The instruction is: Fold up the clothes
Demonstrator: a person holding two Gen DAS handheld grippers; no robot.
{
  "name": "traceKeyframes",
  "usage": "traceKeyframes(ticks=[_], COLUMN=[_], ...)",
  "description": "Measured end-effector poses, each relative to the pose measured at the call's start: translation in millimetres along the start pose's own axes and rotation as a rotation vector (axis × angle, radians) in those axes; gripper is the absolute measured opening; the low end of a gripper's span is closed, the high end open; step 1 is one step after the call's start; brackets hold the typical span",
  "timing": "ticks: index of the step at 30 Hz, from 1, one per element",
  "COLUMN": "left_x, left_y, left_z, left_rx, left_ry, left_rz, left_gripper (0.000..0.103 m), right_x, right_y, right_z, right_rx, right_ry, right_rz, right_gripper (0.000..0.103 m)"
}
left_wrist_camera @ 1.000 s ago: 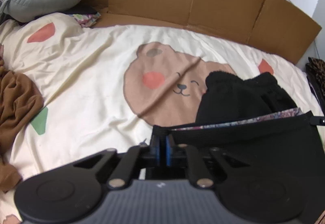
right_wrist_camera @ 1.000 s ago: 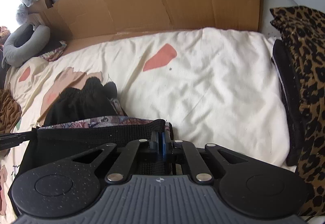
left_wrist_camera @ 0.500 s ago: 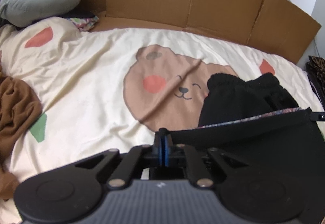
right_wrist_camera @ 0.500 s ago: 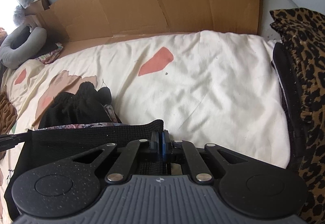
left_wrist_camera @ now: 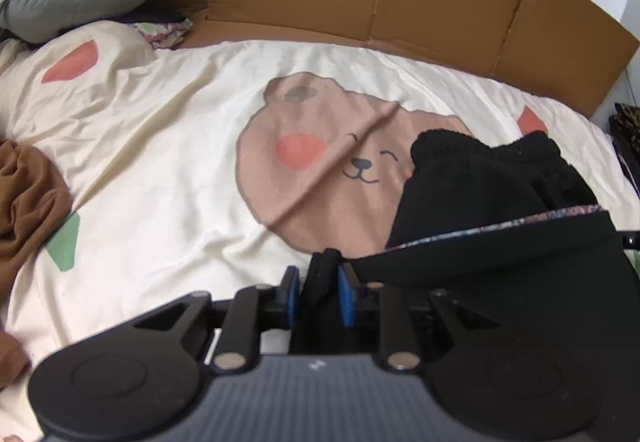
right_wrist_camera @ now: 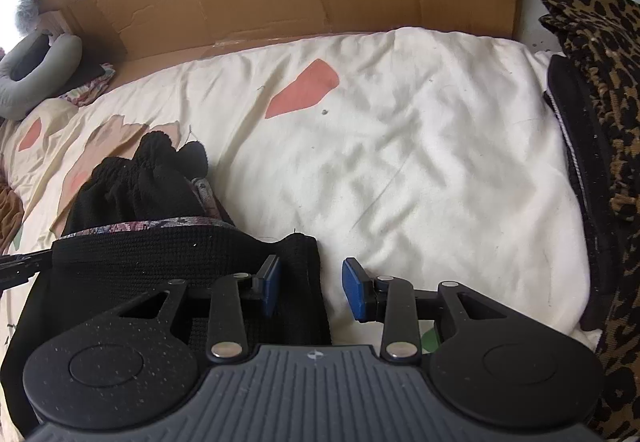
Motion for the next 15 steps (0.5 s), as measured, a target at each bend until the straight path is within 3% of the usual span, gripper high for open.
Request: traceKeyframes(ticks=[10,15], left_x=[-3.5,-2.7], left_y=[3.7,5.0], left_z=[-5.4,-6.4], left_rx=[-0.034,-0.038], left_ry=[-0.021,-0.016], left_rz=[0.019,0.015], left_gripper=[0.026,0.029], right_x=[-9.7,-10.8], right_y=[-0.7,-0.1], right_z=[-8.8,-4.6], right_rx=[-0.009,0.01], right_ry=[0.009,0.001], right_rz=[0.055,0.069], right_gripper=[0.041,0.026])
Point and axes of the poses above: each gripper's, at about its wrist camera, not at the fingertips, and z roughly against the way its jaws point, x to its right, y to its top, the point moved 1 cm from there along -z, roughly the way its jaws point, and after that the axes turned 9 degrees about z, right-handed, at the moved point
